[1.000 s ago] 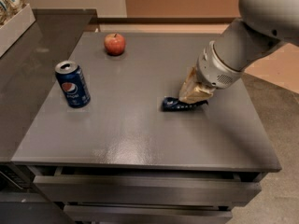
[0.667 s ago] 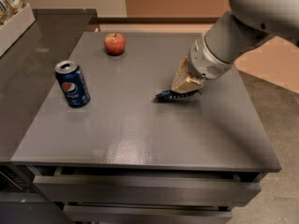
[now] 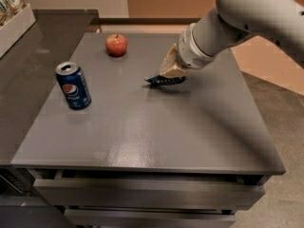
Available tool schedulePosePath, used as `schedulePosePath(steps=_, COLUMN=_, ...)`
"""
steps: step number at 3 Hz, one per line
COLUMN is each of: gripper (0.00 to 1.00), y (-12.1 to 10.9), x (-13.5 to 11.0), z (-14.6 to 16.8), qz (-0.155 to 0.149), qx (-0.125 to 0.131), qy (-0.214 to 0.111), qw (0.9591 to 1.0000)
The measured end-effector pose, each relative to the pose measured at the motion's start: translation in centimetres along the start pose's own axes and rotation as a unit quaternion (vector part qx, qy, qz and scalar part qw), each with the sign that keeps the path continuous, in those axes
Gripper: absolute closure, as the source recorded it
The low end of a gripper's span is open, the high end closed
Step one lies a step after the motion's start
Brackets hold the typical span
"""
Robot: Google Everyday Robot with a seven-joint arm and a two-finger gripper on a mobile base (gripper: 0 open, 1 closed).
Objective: Move rxbar blueberry near apple
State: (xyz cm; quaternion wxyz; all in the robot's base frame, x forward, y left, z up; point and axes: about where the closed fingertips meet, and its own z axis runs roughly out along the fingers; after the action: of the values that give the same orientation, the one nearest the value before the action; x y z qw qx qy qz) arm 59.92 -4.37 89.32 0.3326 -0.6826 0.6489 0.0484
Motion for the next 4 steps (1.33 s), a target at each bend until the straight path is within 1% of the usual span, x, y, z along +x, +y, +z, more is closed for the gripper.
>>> schedulePosePath(steps=1, gripper=1.0, y=-1.84, x=-0.43, z=2.31, qz=-0.029, qx=0.011, qy=-0.029, qw=0.9991)
schedulePosePath(steps=2, gripper=1.0, y=-1.84, x=-0.44, z=2.32, qz=-0.029, qx=0.011, qy=-0.029, qw=0.9991)
schedulePosePath(steps=3, gripper=0.83, y=-1.76, x=-0.55, z=2.46, qz=-0.03, qx=0.01, qy=-0.03, qw=0.9991)
schedulePosePath(steps=4, gripper=0.59, y=-1.68, x=-0.66, z=2.6, qz=-0.031, qx=0.008, qy=-0.03, qw=0.999)
